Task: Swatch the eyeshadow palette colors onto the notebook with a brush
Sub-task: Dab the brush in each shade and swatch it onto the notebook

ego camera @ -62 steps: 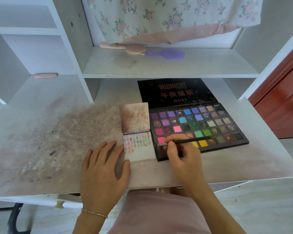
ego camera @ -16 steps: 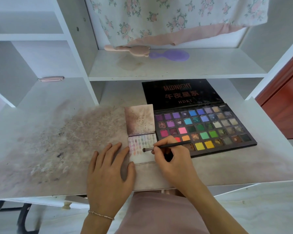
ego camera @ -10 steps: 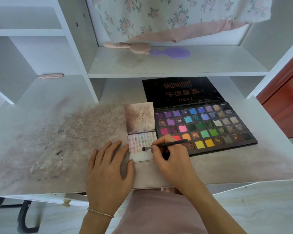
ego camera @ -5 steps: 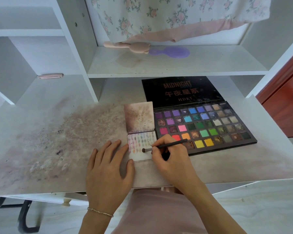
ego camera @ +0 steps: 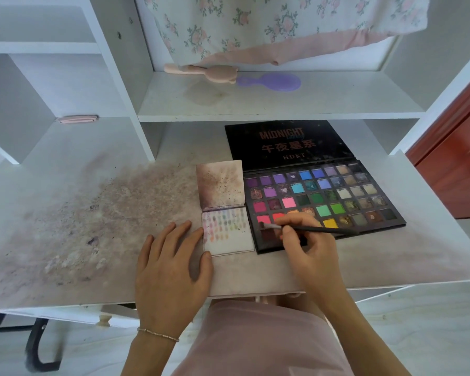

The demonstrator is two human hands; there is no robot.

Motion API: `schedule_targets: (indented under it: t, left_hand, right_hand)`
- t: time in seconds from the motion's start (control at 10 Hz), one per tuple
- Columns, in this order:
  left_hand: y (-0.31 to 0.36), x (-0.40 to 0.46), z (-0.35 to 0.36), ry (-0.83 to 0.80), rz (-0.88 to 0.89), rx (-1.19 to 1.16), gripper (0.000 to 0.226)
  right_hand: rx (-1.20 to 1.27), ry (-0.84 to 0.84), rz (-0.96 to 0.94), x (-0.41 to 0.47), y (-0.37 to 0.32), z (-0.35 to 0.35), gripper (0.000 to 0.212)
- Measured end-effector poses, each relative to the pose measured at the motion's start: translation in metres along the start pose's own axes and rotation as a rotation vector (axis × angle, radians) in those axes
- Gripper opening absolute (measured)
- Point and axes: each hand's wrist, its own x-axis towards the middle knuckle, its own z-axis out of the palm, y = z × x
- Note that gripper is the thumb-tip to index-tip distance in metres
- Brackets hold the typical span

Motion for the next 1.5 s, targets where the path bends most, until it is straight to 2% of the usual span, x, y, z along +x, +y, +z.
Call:
schedule_targets:
  t: [0.2, 0.4, 0.5, 0.6, 1.0, 1.2, 1.3, 1.4, 1.5]
  left_hand:
    - [0.001, 0.000, 0.000, 0.004, 0.002, 0.004, 0.047]
    - [0.001, 0.000, 0.000, 0.005, -0.003, 0.001, 0.048]
    - [0.002, 0.000, -0.001, 0.005, -0.003, 0.001, 0.048]
    - [0.002, 0.001, -0.001, 0.005, -0.004, 0.002, 0.049]
    - [0.002, 0.000, 0.001, 0.037, 0.008, 0.003, 0.047]
    - [0.002, 0.000, 0.000, 0.044, 0.007, 0.003, 0.047]
    - [0.003, 0.000, 0.001, 0.044, 0.004, 0.002, 0.048]
    - [0.003, 0.001, 0.001, 0.044, 0.008, 0.002, 0.048]
    - [0.003, 0.001, 0.000, 0.045, 0.009, 0.006, 0.048]
  right_hand:
    - [-0.077, 0.066, -0.026, 0.001, 0.007, -0.033, 0.024]
    - [-0.140, 0.207, 0.024, 0.005, 0.022, -0.063, 0.020]
    - [-0.223, 0.267, 0.049, 0.007, 0.028, -0.074, 0.010]
    - [-0.293, 0.297, 0.084, 0.009, 0.032, -0.080, 0.011]
    - [-0.336, 0.263, 0.092, 0.008, 0.030, -0.080, 0.029]
    - [-0.377, 0.279, 0.094, 0.009, 0.031, -0.078, 0.021]
    - [-0.347, 0.295, 0.078, 0.009, 0.030, -0.079, 0.030]
    - [-0.367, 0.256, 0.086, 0.009, 0.030, -0.079, 0.029]
    - [-0.382, 0.282, 0.082, 0.009, 0.030, -0.078, 0.021]
